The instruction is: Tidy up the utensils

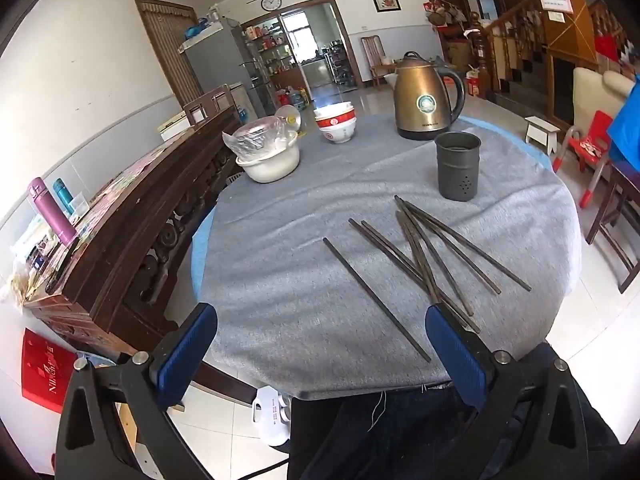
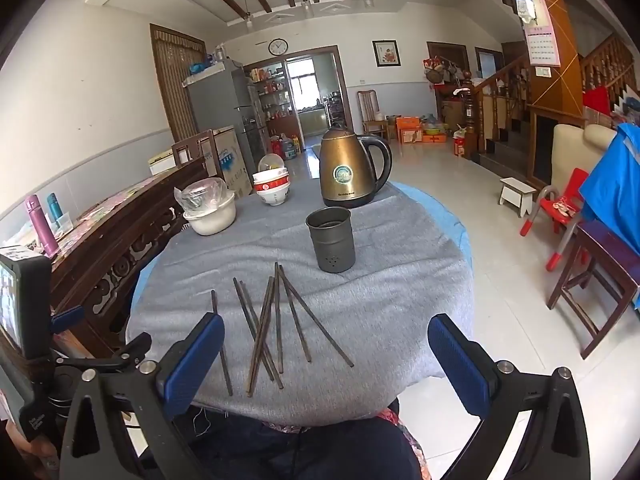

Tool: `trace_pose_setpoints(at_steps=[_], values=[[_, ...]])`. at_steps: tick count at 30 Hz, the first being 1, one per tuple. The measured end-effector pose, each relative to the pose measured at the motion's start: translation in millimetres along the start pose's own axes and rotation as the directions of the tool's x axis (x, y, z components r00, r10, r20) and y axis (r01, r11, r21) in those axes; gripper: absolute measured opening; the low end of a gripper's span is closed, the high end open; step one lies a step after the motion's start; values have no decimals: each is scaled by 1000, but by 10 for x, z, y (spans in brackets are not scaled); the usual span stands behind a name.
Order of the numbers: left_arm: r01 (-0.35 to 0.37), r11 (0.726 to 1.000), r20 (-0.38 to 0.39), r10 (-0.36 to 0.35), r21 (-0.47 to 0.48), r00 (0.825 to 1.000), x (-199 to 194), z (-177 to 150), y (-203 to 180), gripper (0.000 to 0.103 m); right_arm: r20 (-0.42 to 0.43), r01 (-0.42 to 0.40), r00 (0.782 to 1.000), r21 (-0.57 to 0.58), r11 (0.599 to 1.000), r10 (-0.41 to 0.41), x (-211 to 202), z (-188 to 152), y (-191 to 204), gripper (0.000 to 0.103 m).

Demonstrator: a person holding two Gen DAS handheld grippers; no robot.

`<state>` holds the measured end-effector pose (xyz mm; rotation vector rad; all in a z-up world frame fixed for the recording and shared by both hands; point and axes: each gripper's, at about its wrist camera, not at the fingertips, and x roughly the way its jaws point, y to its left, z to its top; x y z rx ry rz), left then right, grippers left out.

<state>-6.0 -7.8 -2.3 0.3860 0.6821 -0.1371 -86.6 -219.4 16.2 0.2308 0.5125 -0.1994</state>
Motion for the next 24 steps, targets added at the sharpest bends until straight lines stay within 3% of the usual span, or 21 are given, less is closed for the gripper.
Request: trace_pose_setpoints(at_steps=[17, 24], values=[[8, 1000, 3, -8, -28, 1000, 82, 2, 113, 103, 8, -30, 1000, -14, 999, 31, 36, -22, 149, 103], [-9, 996, -21, 8, -91, 1000, 229, 47, 408, 103, -7, -82, 997, -35, 996, 82, 148, 10, 227, 103]])
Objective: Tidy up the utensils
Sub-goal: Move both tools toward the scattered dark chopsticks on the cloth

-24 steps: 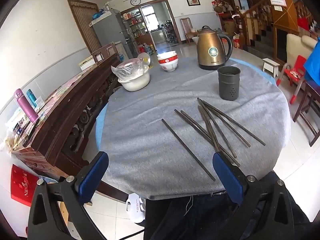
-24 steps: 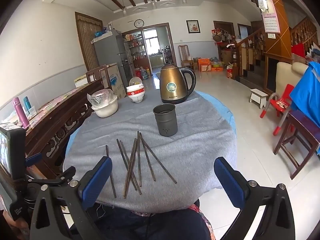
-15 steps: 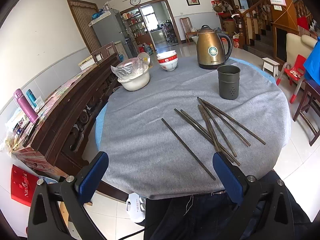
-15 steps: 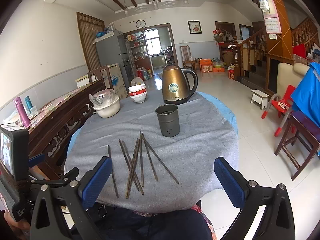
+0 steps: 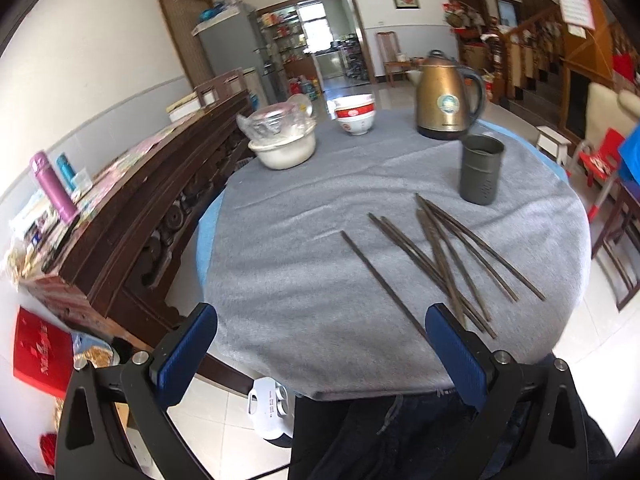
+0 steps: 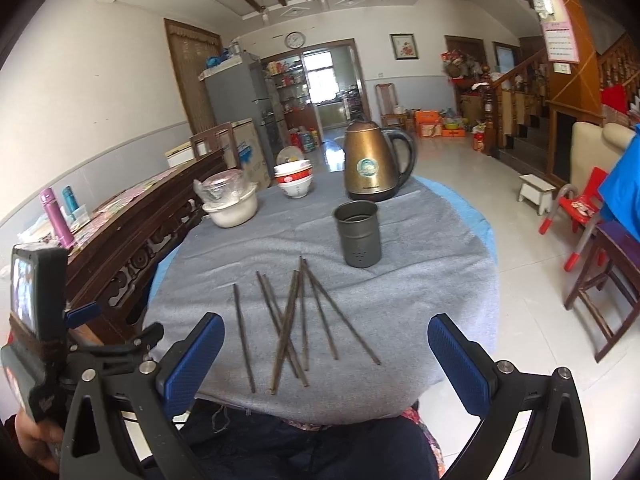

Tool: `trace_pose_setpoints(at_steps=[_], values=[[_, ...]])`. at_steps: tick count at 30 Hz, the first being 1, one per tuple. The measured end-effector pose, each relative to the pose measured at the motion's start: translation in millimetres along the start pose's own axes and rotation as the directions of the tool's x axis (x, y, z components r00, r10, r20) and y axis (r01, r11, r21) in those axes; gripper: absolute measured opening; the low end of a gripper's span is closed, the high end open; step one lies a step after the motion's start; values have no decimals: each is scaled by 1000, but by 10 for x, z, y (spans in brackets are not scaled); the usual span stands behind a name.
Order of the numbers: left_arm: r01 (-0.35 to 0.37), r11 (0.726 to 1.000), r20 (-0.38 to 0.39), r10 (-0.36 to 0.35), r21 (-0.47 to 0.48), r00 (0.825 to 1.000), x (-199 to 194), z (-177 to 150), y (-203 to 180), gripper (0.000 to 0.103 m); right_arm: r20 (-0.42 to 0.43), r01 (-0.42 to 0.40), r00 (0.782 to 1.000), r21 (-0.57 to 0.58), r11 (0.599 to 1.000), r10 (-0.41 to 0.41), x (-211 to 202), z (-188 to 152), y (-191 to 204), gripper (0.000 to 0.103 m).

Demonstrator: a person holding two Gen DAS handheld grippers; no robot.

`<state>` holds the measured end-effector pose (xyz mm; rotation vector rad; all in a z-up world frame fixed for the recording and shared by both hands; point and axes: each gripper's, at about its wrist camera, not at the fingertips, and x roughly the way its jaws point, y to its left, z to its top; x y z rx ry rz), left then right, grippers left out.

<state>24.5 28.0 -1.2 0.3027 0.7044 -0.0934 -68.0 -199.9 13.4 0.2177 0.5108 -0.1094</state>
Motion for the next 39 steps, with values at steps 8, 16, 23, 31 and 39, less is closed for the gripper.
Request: trace_pose_setpoints(at_steps=[8, 16, 23, 31, 39], values=[[7, 991, -135, -26, -137, 991, 422, 199, 484, 103, -52, -165, 985, 5, 986, 165, 383, 222, 180, 102], [83, 969, -275, -147, -232, 950, 1120, 226, 580, 96, -213, -249, 951, -84, 965, 226, 1083, 378, 264, 67], [193, 924, -381, -318, -330, 868, 1796, 332, 499, 62, -402, -278, 887, -70, 958, 228, 2118, 458, 187, 40], [219, 892, -466, -400, -396, 790, 2382, 547, 353, 57, -533, -251, 831, -101, 963, 161, 3124, 487, 150, 39], [200, 865, -526, -446, -460, 724, 2781, 636, 254, 57, -619, -233, 778, -121, 965, 110, 3697, 404, 149, 25]])
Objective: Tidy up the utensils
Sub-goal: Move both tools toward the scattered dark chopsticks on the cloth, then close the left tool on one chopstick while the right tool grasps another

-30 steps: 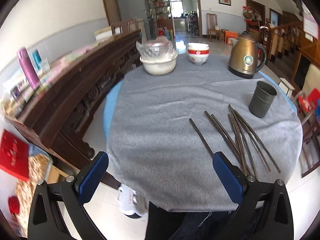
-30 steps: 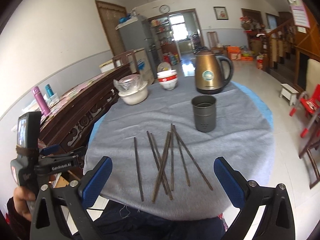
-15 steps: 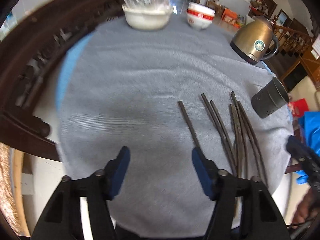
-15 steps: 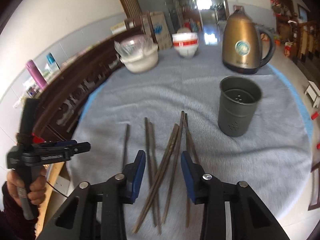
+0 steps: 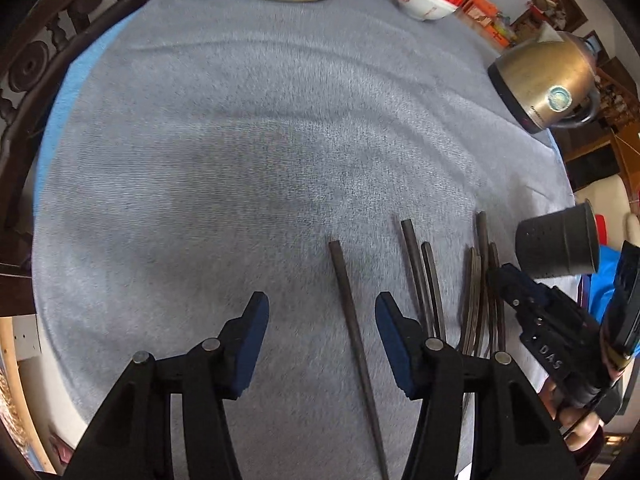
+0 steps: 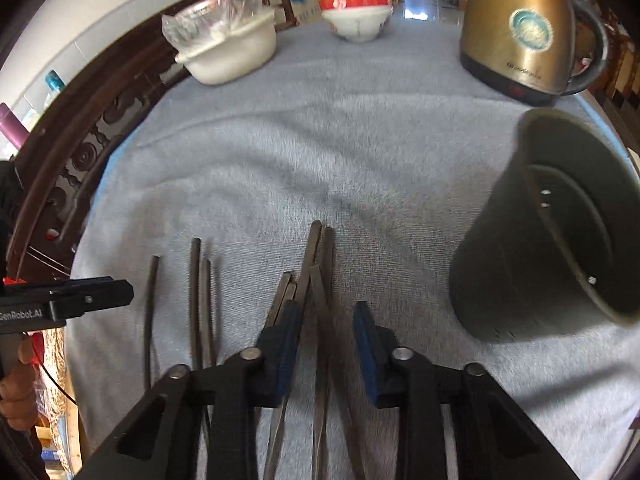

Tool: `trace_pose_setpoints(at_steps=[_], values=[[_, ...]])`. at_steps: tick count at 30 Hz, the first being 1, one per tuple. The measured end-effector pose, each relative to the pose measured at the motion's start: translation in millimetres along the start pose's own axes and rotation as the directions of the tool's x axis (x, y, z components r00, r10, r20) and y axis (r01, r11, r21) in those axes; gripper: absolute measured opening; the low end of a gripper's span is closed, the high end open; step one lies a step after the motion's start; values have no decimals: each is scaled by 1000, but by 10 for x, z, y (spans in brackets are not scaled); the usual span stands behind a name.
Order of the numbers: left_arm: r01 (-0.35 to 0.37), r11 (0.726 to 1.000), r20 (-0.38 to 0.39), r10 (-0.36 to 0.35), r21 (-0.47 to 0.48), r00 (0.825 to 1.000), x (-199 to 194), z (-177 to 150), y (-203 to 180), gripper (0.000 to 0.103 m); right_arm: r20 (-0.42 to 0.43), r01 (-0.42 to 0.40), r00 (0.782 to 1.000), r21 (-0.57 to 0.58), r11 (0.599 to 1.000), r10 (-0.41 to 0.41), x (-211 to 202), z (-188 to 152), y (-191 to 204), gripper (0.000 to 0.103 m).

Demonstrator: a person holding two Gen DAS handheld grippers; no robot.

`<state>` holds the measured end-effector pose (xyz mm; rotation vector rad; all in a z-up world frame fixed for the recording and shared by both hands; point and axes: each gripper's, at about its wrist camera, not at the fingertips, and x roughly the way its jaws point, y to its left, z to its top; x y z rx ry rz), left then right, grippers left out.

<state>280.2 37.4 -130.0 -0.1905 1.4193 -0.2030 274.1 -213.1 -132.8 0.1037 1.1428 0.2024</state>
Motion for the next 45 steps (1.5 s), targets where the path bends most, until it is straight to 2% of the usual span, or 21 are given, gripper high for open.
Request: trace_pose_setpoints(at_steps=[1, 3, 5, 8, 10, 12, 16, 19, 24, 28, 32, 37, 45], values=[[2, 1000, -11, -2, -2, 1000, 33, 17, -12, 57, 0, -2, 1000, 3, 1000, 2, 23, 13, -11, 25], [7, 1000, -29, -7, -8, 1000, 95, 55, -41, 55, 4, -8, 1000, 11, 1000, 8, 44, 64, -34, 12], [13, 1000, -39, -14, -6, 999, 148, 91, -83, 46, 5, -11, 1000, 9, 1000, 10, 50, 91, -52, 7], [18, 1000, -47, -18, -8, 999, 229, 150, -135, 35, 3, -27, 1000, 20, 999, 27, 61, 99, -86, 7], [27, 1000, -49, -27, 4, 998, 252, 171, -175, 18, 17, -29, 999, 36, 999, 28, 36, 86, -117, 7], [34, 999, -48, -34, -1, 998, 269, 206, -170, 9, 37, -34, 999, 54, 998, 32, -20, 51, -147, 7], [58, 998, -39, -58, -8, 998, 216, 224, -115, 8, 98, -51, 994, 78, 996, 43, -267, -26, -204, 7], [93, 996, -7, -93, -3, 996, -15, 208, -48, 8, 146, -64, 988, 87, 994, 51, -487, -92, -241, 7], [111, 992, 86, -115, 54, 990, -576, 56, -86, 7, 239, -100, 968, 83, 992, 77, -837, -145, -215, 7], [107, 986, 175, -128, 125, 976, -984, -48, -191, 7, 307, -137, 945, 69, 988, 110, -1136, -185, -186, 7], [89, 977, 259, -139, 196, 956, -1315, -118, -406, 7, 328, -163, 936, 70, 984, 131, -1290, -218, -163, 7], [78, 969, 320, -153, 235, 935, -1435, -214, -628, 7, 326, -237, 926, 102, 966, 192, -1347, -257, -221, 7], [53, 966, 361, -145, 253, 921, -1479, -347, -747, 7, 306, -283, 923, 129, 950, 234, -1310, -292, -291, 7]])
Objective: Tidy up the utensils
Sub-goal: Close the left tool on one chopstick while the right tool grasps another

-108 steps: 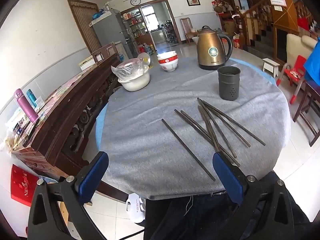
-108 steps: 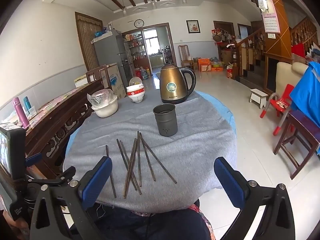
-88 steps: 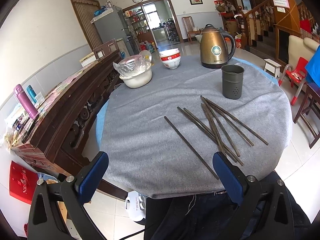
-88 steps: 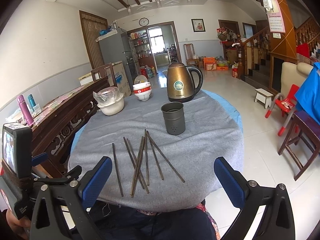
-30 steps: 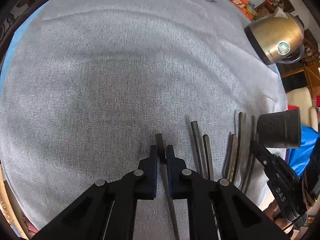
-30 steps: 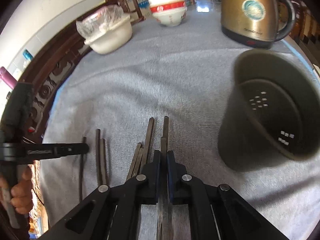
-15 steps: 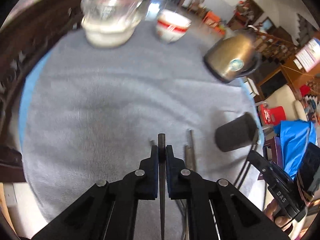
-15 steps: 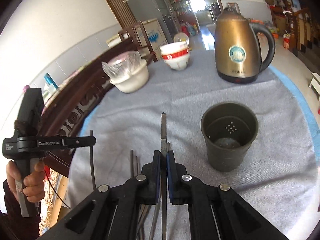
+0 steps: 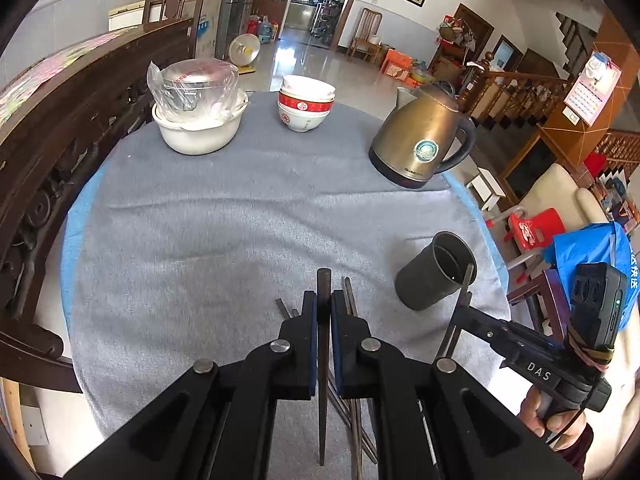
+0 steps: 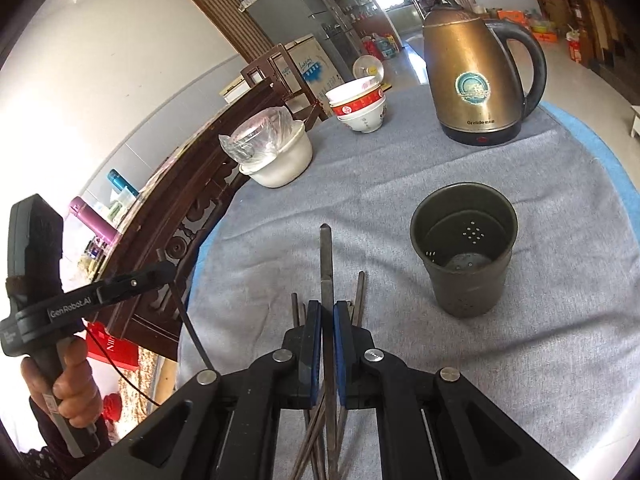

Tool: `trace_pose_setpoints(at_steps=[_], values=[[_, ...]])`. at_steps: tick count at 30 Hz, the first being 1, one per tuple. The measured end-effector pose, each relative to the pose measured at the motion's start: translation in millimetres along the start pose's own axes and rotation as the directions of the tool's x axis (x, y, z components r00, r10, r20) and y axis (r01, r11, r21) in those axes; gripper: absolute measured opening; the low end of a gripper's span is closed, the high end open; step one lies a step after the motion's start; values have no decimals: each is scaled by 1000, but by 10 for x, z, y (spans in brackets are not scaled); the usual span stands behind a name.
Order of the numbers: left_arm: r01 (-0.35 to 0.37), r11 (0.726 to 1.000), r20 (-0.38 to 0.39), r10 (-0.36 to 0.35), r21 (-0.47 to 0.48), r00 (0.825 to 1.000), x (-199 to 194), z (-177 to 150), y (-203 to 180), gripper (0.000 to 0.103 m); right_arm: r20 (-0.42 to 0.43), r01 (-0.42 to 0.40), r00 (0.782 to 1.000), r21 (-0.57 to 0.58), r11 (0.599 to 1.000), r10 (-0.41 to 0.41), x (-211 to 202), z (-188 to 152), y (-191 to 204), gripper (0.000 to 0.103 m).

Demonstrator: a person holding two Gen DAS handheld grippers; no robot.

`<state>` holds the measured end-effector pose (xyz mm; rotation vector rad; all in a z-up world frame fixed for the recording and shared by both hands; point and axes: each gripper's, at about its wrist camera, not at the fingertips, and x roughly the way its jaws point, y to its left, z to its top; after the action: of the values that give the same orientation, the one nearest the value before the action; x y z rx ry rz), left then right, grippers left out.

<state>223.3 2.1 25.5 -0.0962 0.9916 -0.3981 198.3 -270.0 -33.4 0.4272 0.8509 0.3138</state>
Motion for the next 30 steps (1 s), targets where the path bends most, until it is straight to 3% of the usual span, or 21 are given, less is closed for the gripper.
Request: trace_pose_setpoints(at_steps=[6, 12, 18, 21, 24, 30], values=[[3, 1000, 13, -3, 5, 1000, -45, -11, -31, 7, -24, 14, 1000, 17, 1000, -13, -23, -7, -35, 7], [0, 1000, 24, 0, -3, 1000, -56, -38, -20, 7, -35, -31, 999, 71, 997, 34, 96, -7, -62, 10], [-4, 1000, 35, 4, -15, 999, -73, -36, 39, 7, -43, 38, 998, 11, 999, -38, 200, -11, 61, 8], [0, 1000, 37, 1, -20, 999, -76, -33, 65, 7, -39, 122, 992, 2, 993, -122, 265, -5, 35, 10], [5, 1000, 40, -4, -24, 999, -89, -32, 86, 6, -109, 174, 979, 35, 984, -170, 430, -30, -95, 12], [13, 1000, 45, -12, -25, 999, -105, -43, 116, 7, -224, 325, 918, -48, 945, -327, 902, -232, -224, 16]])
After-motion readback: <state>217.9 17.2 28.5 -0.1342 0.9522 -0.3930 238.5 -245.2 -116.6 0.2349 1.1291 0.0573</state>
